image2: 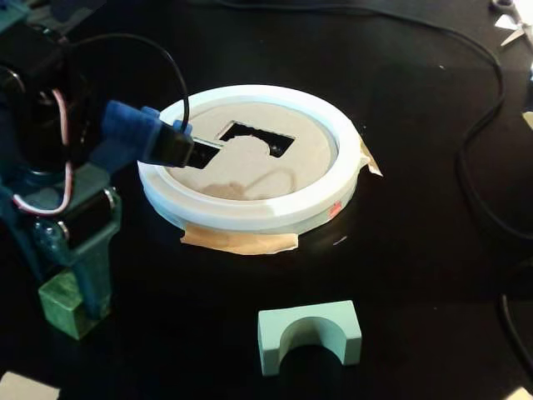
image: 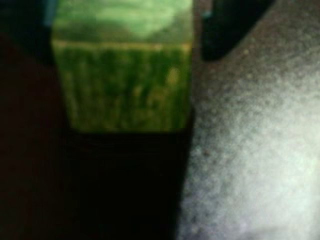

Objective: Pick up the square block and drop it in corresponding square shaped hole

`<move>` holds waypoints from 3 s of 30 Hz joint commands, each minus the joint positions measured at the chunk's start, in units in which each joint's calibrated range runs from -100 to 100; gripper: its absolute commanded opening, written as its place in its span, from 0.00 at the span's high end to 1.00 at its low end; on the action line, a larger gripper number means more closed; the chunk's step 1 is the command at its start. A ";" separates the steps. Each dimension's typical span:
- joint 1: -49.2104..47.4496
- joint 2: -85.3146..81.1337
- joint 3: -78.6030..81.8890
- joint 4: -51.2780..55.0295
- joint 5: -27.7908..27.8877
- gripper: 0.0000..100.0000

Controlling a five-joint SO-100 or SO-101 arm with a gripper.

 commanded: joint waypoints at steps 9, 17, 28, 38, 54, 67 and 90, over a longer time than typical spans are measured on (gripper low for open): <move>-0.35 -1.27 -4.46 -0.53 0.24 0.58; -0.35 -1.36 -4.37 -0.33 0.24 0.67; -0.35 -16.14 -4.19 4.79 0.20 0.66; -14.46 -31.01 -5.46 11.21 -5.91 0.66; -42.92 -14.98 -18.76 1.27 -15.63 0.66; -52.79 1.95 -18.76 -13.48 -18.27 0.66; -56.16 4.91 -18.58 -15.28 -18.36 0.00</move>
